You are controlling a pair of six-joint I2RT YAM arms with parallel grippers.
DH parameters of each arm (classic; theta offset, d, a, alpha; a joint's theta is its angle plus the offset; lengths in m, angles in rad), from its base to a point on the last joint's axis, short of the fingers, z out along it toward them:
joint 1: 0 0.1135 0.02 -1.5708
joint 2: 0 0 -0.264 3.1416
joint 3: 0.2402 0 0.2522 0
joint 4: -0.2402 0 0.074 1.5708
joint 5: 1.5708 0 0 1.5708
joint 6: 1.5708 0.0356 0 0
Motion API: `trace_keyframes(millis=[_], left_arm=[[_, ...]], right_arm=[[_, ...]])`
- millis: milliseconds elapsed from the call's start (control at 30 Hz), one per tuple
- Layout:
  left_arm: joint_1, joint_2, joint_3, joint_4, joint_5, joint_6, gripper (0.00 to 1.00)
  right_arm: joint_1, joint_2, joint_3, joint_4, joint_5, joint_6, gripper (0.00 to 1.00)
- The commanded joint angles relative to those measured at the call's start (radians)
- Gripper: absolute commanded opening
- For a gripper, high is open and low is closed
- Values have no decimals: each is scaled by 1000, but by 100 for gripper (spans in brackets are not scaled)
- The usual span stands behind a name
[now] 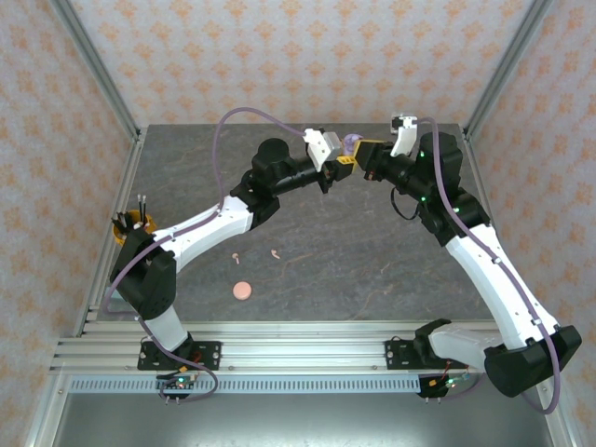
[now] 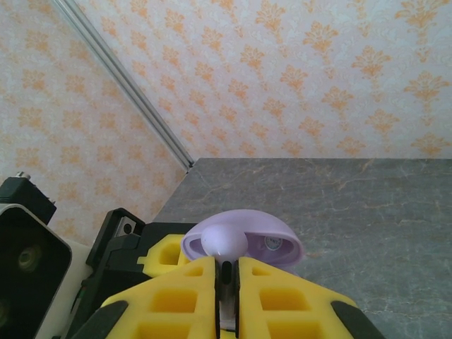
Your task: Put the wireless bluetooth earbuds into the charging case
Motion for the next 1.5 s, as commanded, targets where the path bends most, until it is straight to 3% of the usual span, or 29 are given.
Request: trace_keyframes(millis=[0,667,733,833,1233,1467], left_arm=[[-24,-71,29,59,44,3,0],[-31,-87,22,74,-18,5,0],[-31,-85,22,73,-17,2,0],[-31,-86,21,70,-17,-1,0],[-31,-70,-18,91,-22,-20,0],[-31,-83,-59,108,-29,-19,0]], right_arm=[[-5,25,-14,-14,29,-24,13],[-5,10,-31,-72,-117,-82,13],[-5,9,-32,-80,-107,-85,19],[-5,7,-24,-81,-87,-77,35],[-34,-5,135,-103,-52,13,48],[-70,38,269,-219,54,73,51]])
